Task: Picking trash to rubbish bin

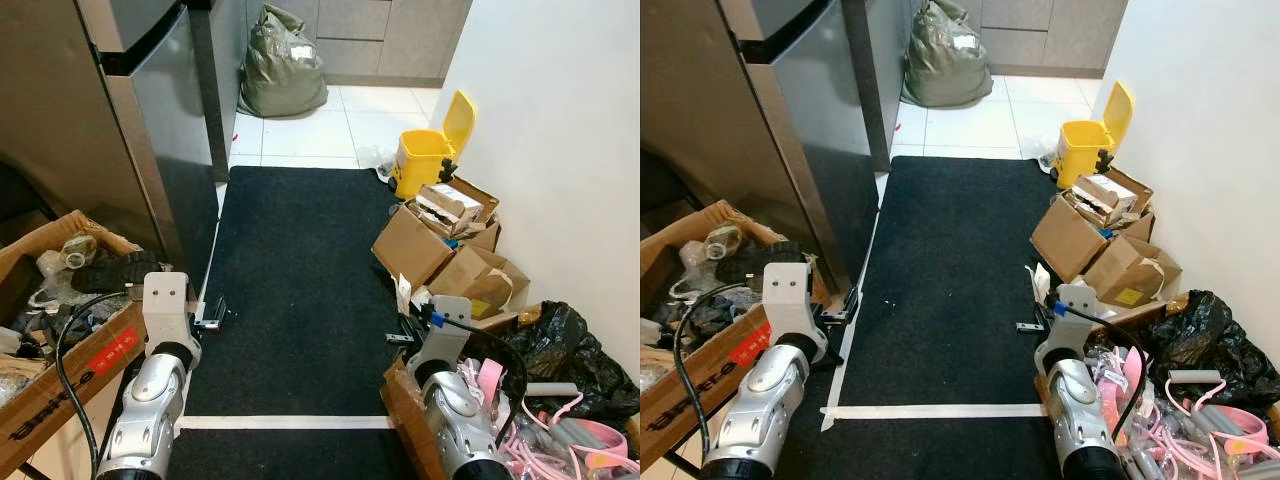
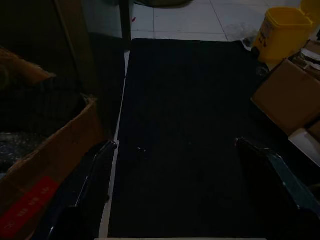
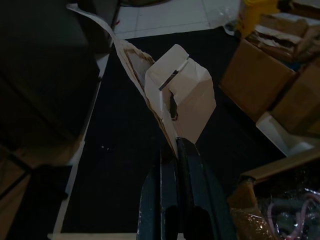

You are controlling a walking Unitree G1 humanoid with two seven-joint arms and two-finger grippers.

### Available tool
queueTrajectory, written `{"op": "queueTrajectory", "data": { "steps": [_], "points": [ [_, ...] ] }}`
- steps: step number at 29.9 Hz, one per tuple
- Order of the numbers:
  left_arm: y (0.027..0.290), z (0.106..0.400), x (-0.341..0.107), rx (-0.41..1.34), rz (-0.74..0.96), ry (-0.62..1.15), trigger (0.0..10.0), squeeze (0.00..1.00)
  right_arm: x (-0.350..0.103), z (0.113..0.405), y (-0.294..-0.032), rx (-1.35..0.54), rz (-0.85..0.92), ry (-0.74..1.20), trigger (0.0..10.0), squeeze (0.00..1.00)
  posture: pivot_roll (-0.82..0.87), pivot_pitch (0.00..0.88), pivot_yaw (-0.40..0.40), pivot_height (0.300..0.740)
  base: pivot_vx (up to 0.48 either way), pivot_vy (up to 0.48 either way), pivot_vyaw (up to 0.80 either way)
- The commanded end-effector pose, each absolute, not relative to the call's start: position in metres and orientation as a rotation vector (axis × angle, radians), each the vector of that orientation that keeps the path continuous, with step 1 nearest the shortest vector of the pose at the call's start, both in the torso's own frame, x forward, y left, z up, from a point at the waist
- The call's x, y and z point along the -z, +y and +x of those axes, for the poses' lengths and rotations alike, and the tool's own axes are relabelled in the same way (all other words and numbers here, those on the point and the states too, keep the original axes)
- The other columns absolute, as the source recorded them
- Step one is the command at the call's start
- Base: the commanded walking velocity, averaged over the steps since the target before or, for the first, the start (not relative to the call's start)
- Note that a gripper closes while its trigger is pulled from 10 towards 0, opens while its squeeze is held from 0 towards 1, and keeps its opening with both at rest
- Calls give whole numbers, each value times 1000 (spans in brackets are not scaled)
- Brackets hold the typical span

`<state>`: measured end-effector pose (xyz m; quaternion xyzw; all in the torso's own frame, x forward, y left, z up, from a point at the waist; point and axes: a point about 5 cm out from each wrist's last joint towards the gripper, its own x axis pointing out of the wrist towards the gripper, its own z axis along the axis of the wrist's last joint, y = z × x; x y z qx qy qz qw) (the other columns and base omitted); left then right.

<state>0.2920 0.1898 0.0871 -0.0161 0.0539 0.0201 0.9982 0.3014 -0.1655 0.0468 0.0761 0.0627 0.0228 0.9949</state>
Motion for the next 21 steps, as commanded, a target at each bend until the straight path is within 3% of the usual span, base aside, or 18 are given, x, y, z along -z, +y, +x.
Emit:
{"op": "queueTrajectory", "data": {
  "steps": [1,21],
  "points": [
    [190,289,-85,-48,-33,114,10000,0,-42,299,-168,-44,137,150,10000,0,91,90,-41,740,0,0,475],
    [185,286,-81,-59,-70,138,10000,0,-41,299,-167,-46,112,159,10000,0,92,97,-44,740,0,0,800]
  ]
}}
